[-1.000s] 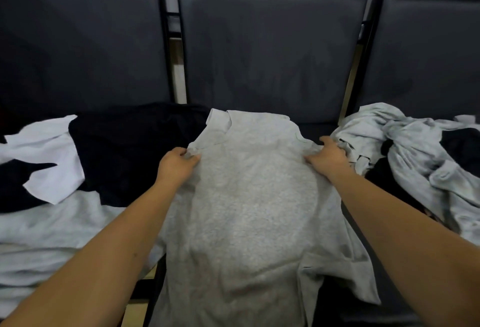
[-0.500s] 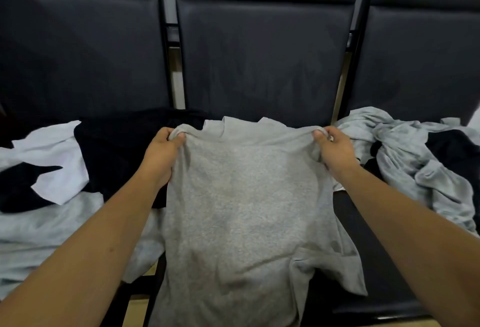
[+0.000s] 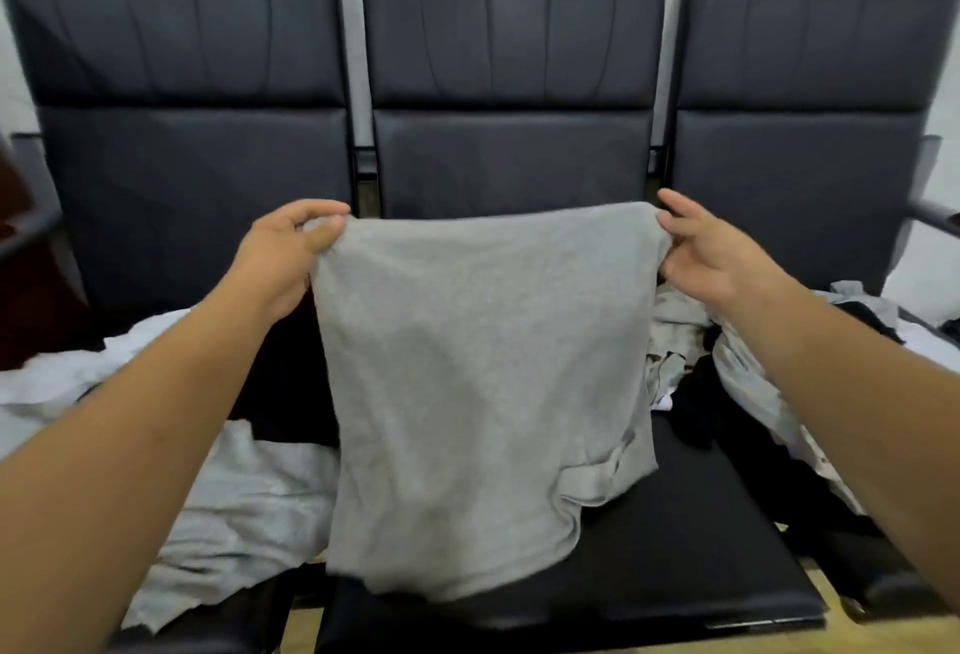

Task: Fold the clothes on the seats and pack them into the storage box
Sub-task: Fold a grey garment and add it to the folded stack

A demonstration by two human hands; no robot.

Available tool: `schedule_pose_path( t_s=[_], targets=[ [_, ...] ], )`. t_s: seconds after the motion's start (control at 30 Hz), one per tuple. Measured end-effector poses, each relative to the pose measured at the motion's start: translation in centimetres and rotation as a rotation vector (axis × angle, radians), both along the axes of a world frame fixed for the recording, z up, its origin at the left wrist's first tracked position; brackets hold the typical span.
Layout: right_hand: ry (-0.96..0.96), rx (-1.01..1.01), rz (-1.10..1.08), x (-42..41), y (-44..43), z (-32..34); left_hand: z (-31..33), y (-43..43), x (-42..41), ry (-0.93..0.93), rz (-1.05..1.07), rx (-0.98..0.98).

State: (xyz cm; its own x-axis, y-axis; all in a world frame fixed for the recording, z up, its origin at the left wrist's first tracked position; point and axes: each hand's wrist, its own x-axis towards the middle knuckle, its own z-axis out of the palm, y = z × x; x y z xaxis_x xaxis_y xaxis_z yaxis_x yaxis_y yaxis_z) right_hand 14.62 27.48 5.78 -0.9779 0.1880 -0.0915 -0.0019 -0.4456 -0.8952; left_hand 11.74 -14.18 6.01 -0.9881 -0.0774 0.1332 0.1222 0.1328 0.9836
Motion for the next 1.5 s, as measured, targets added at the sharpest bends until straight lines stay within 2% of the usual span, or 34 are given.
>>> schedule_pose_path(
  t_s=[0.03, 0.1, 0.13, 0.2, 0.33, 0.43, 0.5, 0.7, 0.8, 0.87, 0.97, 1.1, 1.2, 1.37, 1.5],
  targets=[
    [-0.010, 0.088, 0.004, 0.4, 0.0, 0.7, 1.2, 0.1, 0.3, 0.022, -0.011, -0.009],
    [-0.085, 0.429, 0.003, 1.1, 0.2, 1.8, 3.4, 0.0, 0.9, 0.065, -0.020, -0.066],
    [-0.097, 0.512, -0.024, 1.2, 0.2, 2.4, 4.2, -0.2, 0.9, 0.080, -0.019, -0.101],
    [-0.077, 0.453, -0.073, 1.5, 0.2, 4.1, 5.6, -0.8, 1.1, 0.092, -0.024, -0.163],
    [-0.051, 0.091, -0.027, 2.1, 0.7, 7.7, 7.7, -1.5, 1.6, 0.123, 0.027, -0.248],
    [0.026, 0.103, -0.015, 2.7, 1.3, 9.2, 9.0, -1.5, 2.2, 0.154, 0.075, -0.304],
    [0.084, 0.264, -0.087, 3.0, 1.6, 9.6, 9.7, -1.7, 2.5, 0.167, 0.090, -0.362],
    [0.051, 1.046, -0.355, 2.8, 2.4, 9.3, 10.1, -1.7, 2.7, 0.195, 0.217, -0.550],
    [0.052, 1.208, -0.444, 2.3, 1.8, 9.8, 10.3, -1.0, 2.3, 0.238, 0.308, -0.626],
    [0.079, 1.205, -0.501, 1.9, 1.4, 10.5, 10.9, -0.3, 2.0, 0.259, 0.359, -0.612],
    [0.143, 1.151, -0.589, 1.3, 1.3, 12.4, 12.6, 0.4, 1.4, 0.298, 0.441, -0.473],
    [0.228, 0.920, -0.701, 0.7, 2.1, 15.6, 15.7, 0.2, 0.6, 0.363, 0.480, -0.262],
    [0.283, 0.802, -0.676, 1.5, 2.3, 17.2, 17.0, 0.0, 1.0, 0.379, 0.458, -0.234],
    [0.310, 0.656, -0.459, 3.7, 2.4, 15.8, 14.3, -2.6, 2.1, 0.253, 0.064, -0.161],
    [0.262, 0.454, -0.229, 6.2, 1.5, 11.9, 9.8, -4.1, 4.3, 0.155, -0.124, -0.096]
  ],
)
